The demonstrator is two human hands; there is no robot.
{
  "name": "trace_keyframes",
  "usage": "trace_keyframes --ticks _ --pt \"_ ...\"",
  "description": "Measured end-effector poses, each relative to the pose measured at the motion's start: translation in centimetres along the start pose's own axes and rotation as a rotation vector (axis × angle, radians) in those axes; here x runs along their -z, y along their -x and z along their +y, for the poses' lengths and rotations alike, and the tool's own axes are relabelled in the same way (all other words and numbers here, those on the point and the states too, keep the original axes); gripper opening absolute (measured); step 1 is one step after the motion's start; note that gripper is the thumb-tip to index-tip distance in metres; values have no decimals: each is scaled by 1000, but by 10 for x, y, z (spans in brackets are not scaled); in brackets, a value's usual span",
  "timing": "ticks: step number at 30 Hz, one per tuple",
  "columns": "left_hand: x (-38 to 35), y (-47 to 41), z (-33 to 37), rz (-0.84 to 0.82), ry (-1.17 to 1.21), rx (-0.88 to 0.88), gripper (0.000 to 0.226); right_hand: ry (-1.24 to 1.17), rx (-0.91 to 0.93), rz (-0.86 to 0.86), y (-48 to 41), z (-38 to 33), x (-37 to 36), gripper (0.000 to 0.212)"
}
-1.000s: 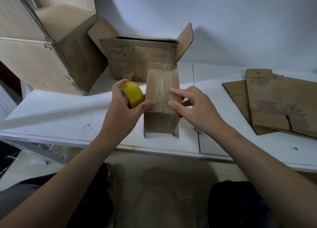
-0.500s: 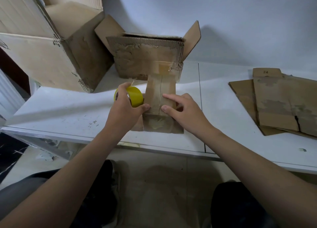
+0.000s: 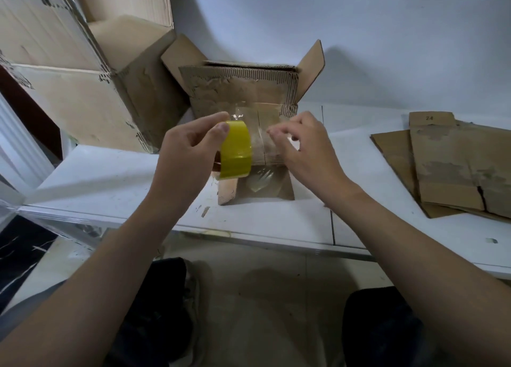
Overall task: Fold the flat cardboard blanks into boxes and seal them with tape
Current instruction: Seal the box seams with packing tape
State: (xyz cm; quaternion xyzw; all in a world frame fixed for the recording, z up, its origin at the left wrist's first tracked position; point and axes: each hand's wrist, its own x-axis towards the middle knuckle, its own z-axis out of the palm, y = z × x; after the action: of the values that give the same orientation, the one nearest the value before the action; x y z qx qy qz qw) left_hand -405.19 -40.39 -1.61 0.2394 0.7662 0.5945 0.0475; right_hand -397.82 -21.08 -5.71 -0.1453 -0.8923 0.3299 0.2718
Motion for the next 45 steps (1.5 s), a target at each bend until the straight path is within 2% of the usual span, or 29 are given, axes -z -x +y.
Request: trace_keyframes --ticks 2,3,5,7,11,14,17,20,24,32,36,41,45 --pt "-1 7 6 2 61 0 31 -194 34 30 10 -25 15 30" --pt "-2 11 10 -12 93 0 32 -289 15 -23 17 -37 22 35" --pt "-5 22 18 -64 181 15 32 -366 -34 -152 31 -54 29 62" --pt "-9 32 26 -109 261 48 29 -329 -19 -185 44 -61 29 82" --pt "-13 39 17 9 166 20 18 -347 38 -91 55 -62 36 66" --pt "-13 43 14 11 198 124 17 -233 127 -156 65 -57 42 55" --pt "-17 49 12 -68 274 241 25 -86 219 -256 74 -51 46 56" --pt "-17 50 10 -53 207 235 29 -6 280 -273 77 -42 56 53" --pt "-17 54 9 -86 198 219 17 35 353 -278 83 -34 67 50" --pt "-27 47 4 47 170 190 4 101 433 -269 63 -7 77 50" --pt "-25 38 -1 92 170 216 6 189 466 -288 51 13 82 45" --pt "-21 27 -12 100 185 246 4 219 489 -288 36 38 86 40" --pt "-22 17 -21 90 178 307 3 244 521 -332 27 47 77 46"
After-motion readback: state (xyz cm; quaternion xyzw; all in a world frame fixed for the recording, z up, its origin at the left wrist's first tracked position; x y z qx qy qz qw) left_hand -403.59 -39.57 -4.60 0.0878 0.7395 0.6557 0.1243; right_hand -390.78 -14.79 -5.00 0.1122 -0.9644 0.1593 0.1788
